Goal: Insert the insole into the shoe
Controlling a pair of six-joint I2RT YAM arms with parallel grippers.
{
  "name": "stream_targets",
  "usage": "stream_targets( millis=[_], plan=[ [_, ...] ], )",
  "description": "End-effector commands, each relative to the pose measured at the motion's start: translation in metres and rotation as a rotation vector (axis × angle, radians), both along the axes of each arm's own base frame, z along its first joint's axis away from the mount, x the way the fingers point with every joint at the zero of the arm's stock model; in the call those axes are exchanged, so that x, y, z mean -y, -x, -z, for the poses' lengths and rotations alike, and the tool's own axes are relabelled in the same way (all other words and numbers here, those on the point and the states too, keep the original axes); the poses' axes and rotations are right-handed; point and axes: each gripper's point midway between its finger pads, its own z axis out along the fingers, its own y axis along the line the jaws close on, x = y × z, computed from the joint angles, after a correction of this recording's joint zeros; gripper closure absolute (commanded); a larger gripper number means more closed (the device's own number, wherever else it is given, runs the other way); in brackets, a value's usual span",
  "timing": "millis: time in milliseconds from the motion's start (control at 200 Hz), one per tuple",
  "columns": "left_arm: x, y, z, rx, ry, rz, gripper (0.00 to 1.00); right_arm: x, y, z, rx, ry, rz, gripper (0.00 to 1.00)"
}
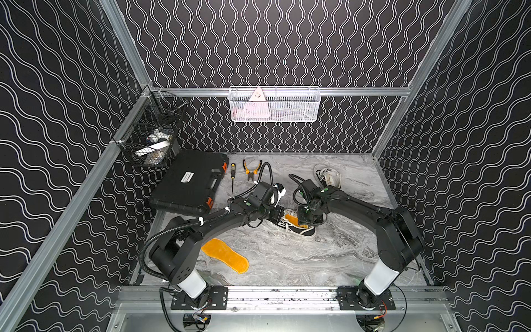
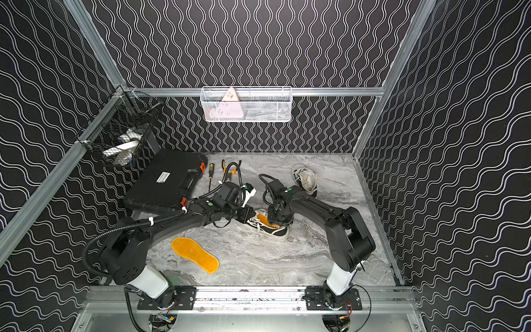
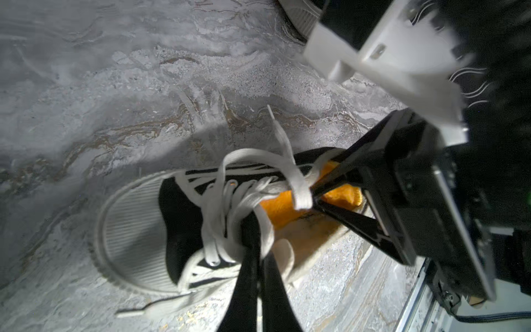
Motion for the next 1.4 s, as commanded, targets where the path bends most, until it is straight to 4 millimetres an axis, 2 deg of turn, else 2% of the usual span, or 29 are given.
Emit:
stream_targets(
  millis=[0, 180, 275, 430, 655, 771, 811, 906, 971, 1036, 1281, 1396],
  plan=[
    [-0.007, -0.012, -0.007, 0.037, 0.026, -0.105, 1.0, 0.017, -0.001, -0.014, 0.02, 0.087, 0.009, 0.5],
    [-0.003, -0.009, 0.002, 0.019, 0.022, -0.09, 1.0, 0.026, -0.008, -0.038, 0.076, 0.139, -0.024, 0.42],
    [0.0, -0.008, 0.002, 0.017, 0.027, -0.078, 1.0, 0.027, -0.011, -0.037, 0.088, 0.153, -0.039, 0.42],
    [0.002, -0.008, -0.001, 0.024, 0.025, -0.07, 1.0, 0.023, -0.007, -0.019, 0.041, 0.141, -0.038, 0.42],
    [0.002, -0.008, -0.005, 0.037, 0.029, -0.075, 1.0, 0.053, -0.012, 0.019, 0.027, 0.332, -0.001, 0.44],
    [0.003, -0.007, -0.008, 0.048, 0.029, -0.068, 1.0, 0.049, -0.015, 0.035, 0.0, 0.341, -0.006, 0.44],
    [0.002, -0.006, -0.008, 0.051, 0.021, -0.066, 1.0, 0.042, -0.017, 0.031, -0.006, 0.307, -0.002, 0.43],
    [0.002, -0.006, -0.008, 0.055, 0.017, -0.065, 1.0, 0.024, -0.024, 0.005, 0.035, 0.206, 0.018, 0.41],
    [0.002, -0.006, -0.008, 0.056, 0.017, -0.063, 1.0, 0.022, -0.028, -0.011, 0.069, 0.184, 0.022, 0.4],
    [0.003, -0.005, -0.009, 0.056, 0.018, -0.058, 1.0, 0.025, -0.029, -0.013, 0.072, 0.198, 0.011, 0.4],
    [0.001, -0.004, -0.008, 0.056, 0.014, -0.058, 1.0, 0.046, -0.019, 0.035, -0.022, 0.285, -0.001, 0.54],
    [0.0, -0.003, -0.01, 0.061, 0.016, -0.058, 1.0, 0.058, -0.021, 0.036, 0.006, 0.347, 0.009, 0.6]
  ],
)
